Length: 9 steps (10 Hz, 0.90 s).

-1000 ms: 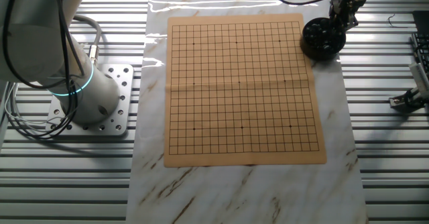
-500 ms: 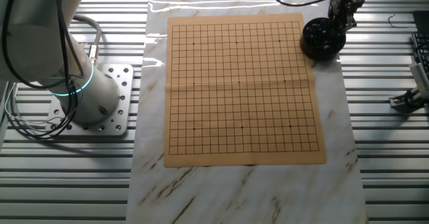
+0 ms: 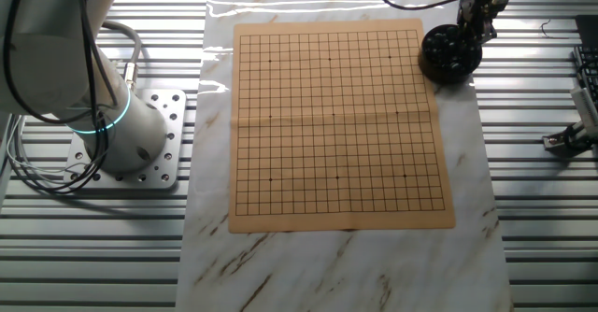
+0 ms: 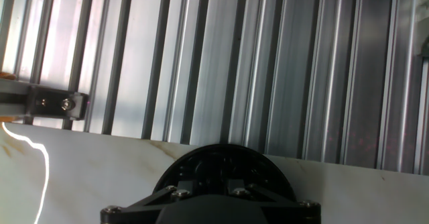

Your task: Play the first move as black on the 3-4 point in the upper right corner of the Go board

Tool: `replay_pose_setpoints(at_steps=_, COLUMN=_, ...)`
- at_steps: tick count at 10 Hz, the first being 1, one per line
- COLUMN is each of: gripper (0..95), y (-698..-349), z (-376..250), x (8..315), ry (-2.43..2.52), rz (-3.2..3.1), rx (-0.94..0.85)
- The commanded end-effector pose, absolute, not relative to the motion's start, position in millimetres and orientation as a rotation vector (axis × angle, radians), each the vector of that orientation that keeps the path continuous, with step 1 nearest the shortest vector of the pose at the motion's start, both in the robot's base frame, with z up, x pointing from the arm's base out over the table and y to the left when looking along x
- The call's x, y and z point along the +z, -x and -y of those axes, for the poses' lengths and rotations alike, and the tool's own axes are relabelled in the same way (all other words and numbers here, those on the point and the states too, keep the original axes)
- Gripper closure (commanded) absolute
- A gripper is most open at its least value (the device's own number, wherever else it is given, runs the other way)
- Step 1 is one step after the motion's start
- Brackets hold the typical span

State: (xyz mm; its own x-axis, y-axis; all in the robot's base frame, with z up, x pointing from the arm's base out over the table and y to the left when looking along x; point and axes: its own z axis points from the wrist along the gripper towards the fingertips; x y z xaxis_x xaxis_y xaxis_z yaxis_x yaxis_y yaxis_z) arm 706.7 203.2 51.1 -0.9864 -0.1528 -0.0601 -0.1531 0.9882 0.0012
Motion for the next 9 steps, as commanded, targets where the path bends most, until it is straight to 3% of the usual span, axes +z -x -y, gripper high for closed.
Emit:
replay_pose_setpoints(at_steps=1, gripper=76.0, y=-706.8, z=-202.9, x=50.6, ry=0.24, rz=-3.07, rx=0.006)
replay_pose_setpoints(at_steps=9, gripper=76.0, y=-707.4, z=-202.2, x=48.5, ry=0.24, rz=-3.064, rx=0.007)
